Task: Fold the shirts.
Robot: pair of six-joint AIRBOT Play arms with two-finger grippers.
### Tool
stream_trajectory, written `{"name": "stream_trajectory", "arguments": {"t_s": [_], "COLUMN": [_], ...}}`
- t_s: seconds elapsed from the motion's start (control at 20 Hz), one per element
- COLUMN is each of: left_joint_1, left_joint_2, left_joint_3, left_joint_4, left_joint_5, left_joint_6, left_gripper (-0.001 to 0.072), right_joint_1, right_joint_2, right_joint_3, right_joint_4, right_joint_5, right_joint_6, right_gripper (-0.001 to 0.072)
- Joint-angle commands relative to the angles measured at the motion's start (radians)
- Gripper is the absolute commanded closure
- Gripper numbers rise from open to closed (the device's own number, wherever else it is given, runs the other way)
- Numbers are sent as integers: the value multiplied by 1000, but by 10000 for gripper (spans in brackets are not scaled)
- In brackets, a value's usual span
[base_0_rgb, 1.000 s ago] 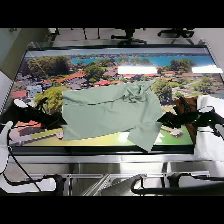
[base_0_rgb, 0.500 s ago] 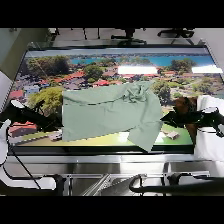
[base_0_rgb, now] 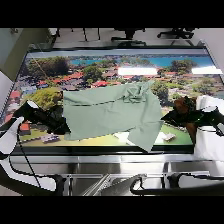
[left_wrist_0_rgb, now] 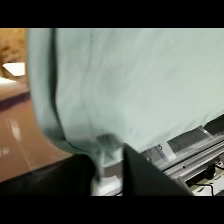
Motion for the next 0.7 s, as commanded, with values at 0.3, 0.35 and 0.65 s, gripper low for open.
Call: {"name": "stream_trajectory", "arguments": {"t_s": [0.3,0.35,0.65], "left_joint_1": [-95,-95,-95], "left_joint_2": [-8,-8,201], "left_joint_3": [51,51,80], "left_joint_4": [-58,-58,-355], "left_joint_5": [11,11,-22], "left_joint_6": [26,26,174], "left_gripper": [689,689,690], "right_joint_1": [66,71,57], "right_joint_2": [-45,-50,85], "right_joint_3": [2,2,95], "right_joint_4": [81,109,456], "right_joint_5": [-34,-25,171], "right_joint_6": [-83,-107,-269], "right_gripper": [418,509,693]}}
